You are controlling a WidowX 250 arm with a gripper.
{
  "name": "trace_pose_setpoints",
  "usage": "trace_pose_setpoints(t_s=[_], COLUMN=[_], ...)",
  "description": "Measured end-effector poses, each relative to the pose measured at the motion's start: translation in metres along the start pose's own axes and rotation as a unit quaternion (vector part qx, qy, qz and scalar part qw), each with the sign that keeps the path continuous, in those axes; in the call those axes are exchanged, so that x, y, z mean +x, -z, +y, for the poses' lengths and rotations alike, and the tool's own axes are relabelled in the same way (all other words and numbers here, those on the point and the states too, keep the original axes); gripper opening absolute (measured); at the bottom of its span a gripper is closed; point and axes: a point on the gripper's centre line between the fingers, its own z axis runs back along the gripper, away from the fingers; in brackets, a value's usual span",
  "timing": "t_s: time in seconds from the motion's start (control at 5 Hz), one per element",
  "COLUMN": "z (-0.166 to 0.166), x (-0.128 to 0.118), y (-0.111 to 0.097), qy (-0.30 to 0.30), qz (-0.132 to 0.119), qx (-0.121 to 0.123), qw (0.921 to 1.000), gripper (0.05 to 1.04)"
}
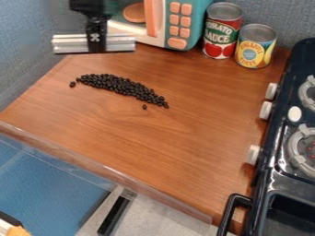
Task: Sweep into pile
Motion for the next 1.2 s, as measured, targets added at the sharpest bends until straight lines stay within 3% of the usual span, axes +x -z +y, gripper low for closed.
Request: trace_pose_setpoints(t_s=[0.2,0.4,0.6,0.8,1.2], z=[-0.008,-0.018,-0.021,-0.016,-0.005], x=[-0.005,0.002,0.022,0.034,0.052], y=[0.000,0.000,0.009,0.020,0.042], qy=[-0.086,-0.180,-0.282,-0.359,-0.427], qz=[0.010,0.007,0.007,-0.016,-0.042], qx=[0.010,0.006,0.008,0.012,0.020], qw=[0.9962,0.9836,0.9595,0.9331,0.9031], gripper=[0.381,0.381,0.380,0.380,0.381])
